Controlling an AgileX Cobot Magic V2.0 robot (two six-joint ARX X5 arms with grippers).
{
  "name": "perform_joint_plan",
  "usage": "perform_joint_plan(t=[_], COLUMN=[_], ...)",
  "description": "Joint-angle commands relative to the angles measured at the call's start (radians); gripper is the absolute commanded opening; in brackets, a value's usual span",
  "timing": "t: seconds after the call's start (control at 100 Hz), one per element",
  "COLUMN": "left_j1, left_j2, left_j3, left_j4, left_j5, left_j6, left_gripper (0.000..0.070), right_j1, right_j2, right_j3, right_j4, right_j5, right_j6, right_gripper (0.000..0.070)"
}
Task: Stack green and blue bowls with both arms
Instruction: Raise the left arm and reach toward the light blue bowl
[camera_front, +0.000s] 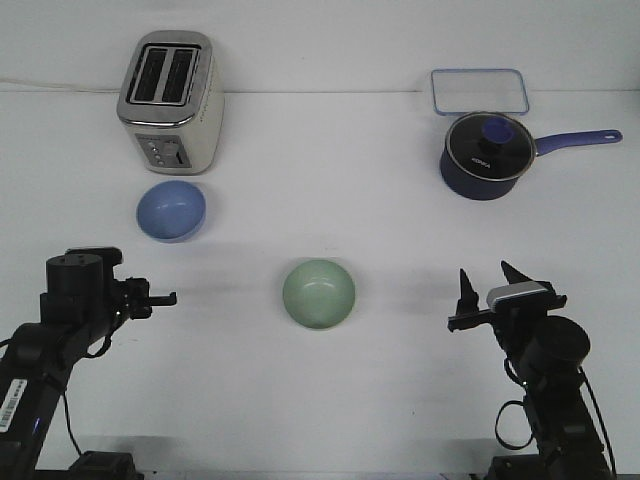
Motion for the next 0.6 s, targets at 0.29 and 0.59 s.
perform_joint_plan(t=[0.29,0.59], left_j1=[0.001,0.001], left_j2=[0.003,0.004], left_j3=[0.019,0.019], left_j4=[0.025,0.019], left_j5=[0.000,0.001], left_j6=[0.008,0.006], left_gripper=[0.0017,0.0471], right_j1=[0.002,0.002], right_j2=[0.002,0.002], right_j3=[0.010,0.010], right_j4=[0.009,0.010], right_j5=[0.000,0.000], right_j6=[0.010,0.010], right_gripper=[0.0486,0.0486])
